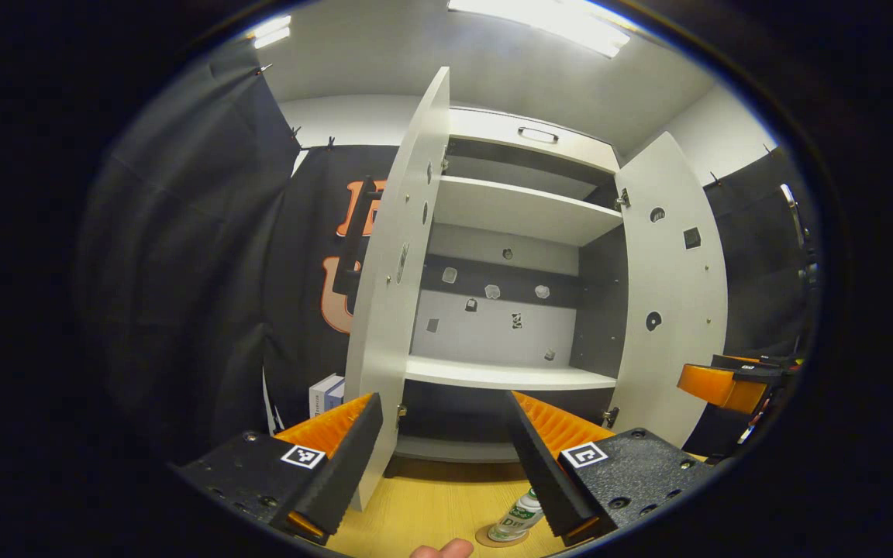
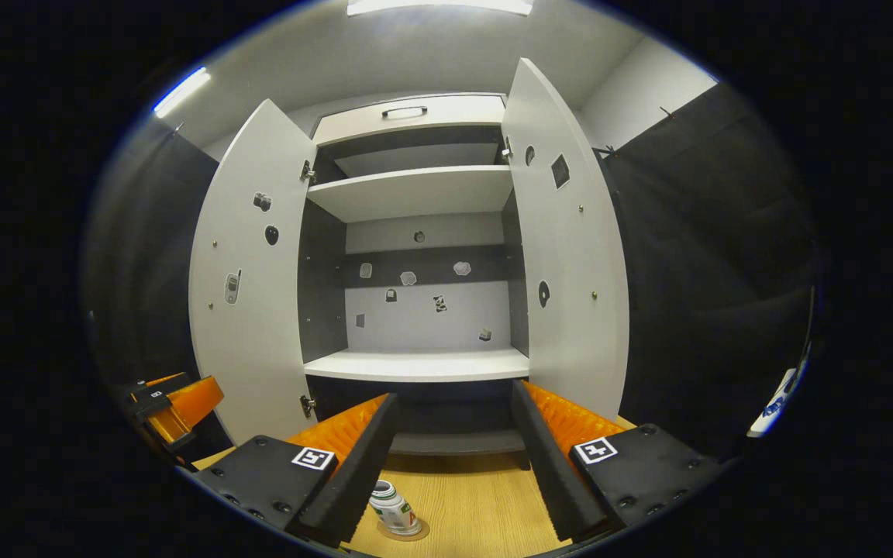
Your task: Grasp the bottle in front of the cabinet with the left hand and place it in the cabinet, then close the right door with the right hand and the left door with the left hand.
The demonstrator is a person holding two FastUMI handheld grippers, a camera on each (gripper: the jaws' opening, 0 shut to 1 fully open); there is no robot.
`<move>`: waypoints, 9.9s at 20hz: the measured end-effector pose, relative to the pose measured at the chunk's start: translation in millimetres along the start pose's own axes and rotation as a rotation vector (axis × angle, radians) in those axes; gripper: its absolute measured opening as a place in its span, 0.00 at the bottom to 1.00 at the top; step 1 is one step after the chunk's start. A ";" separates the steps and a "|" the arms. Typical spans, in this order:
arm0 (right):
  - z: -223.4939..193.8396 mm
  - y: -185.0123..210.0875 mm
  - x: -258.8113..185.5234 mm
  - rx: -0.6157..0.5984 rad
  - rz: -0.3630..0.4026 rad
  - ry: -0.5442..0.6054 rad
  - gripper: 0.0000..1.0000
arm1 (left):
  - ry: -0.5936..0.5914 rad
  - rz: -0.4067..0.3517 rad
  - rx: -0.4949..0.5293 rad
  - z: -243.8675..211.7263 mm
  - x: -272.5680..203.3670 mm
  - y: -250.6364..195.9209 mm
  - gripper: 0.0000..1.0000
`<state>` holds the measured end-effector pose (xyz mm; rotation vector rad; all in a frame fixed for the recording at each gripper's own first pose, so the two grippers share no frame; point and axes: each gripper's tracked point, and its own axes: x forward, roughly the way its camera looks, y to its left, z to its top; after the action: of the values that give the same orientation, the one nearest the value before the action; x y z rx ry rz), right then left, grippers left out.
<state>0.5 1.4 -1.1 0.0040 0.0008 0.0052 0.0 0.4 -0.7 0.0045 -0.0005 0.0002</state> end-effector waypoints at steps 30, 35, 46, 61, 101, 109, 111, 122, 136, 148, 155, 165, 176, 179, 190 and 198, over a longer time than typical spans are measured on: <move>-6.9 -71.3 -27.5 -0.037 -0.151 0.026 0.97 | 0.602 -0.330 -0.061 -280.1 14.7 -123.0 0.96; -9.9 -69.6 -24.9 -0.041 -0.145 0.035 0.96 | 0.691 -0.358 -0.025 -331.0 13.5 -120.0 0.96; -16.7 -66.1 -13.4 -0.033 -0.142 0.057 0.96 | 0.378 -0.327 -0.105 -205.7 58.9 -113.8 0.71; -4.5 -116.8 -25.8 0.011 -0.253 0.014 0.96 | 0.129 -0.264 -0.097 48.4 237.4 -129.7 0.71; -23.7 -248.3 -95.3 0.100 -0.559 0.040 0.89 | 0.456 -0.156 0.024 -65.1 401.2 -167.8 0.96; -22.1 -238.7 -87.6 0.090 -0.528 0.043 0.89 | 0.195 -0.144 -0.004 23.4 361.1 -152.4 0.96; -21.6 -233.0 -81.4 0.088 -0.507 0.045 0.89 | 0.157 -0.187 -0.053 41.3 335.5 -154.9 0.94; -6.4 -184.7 -32.9 0.075 -0.333 0.012 0.89 | 0.022 -0.234 -0.108 68.4 176.9 -118.6 0.95; -21.8 -136.1 -21.7 0.054 -0.203 0.048 0.97 | 0.068 -0.006 -0.146 -24.8 52.4 -39.2 0.96; 115.3 -251.0 0.0 0.017 -0.360 -0.131 0.96 | 0.082 -0.063 -0.119 -21.1 25.1 -49.2 0.96; 149.7 -276.7 65.2 0.078 -0.311 -0.104 0.96 | 0.057 -0.039 -0.119 -10.1 23.4 -41.1 0.96; 151.9 -263.7 78.3 0.003 -0.306 -0.111 0.96 | 0.046 -0.027 -0.117 -8.1 25.7 -32.4 0.96; 150.7 -209.6 78.0 -0.043 -0.208 -0.113 0.95 | 0.036 -0.042 -0.166 -4.3 24.0 -31.5 0.96; 152.5 -190.3 80.5 -0.074 -0.179 -0.121 0.95 | 0.025 -0.020 -0.157 0.4 22.3 -21.0 0.96; 136.4 -87.3 117.7 -0.045 0.052 -0.092 0.95 | -0.039 0.108 -0.182 33.5 18.2 33.4 0.96; 119.1 -58.5 111.5 -0.022 0.132 -0.060 0.96 | -0.096 0.283 -0.147 68.6 18.1 111.5 0.95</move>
<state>112.4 -56.9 117.7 -0.0178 -0.0591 0.1373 18.1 111.7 68.4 -0.1429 -0.0973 0.2828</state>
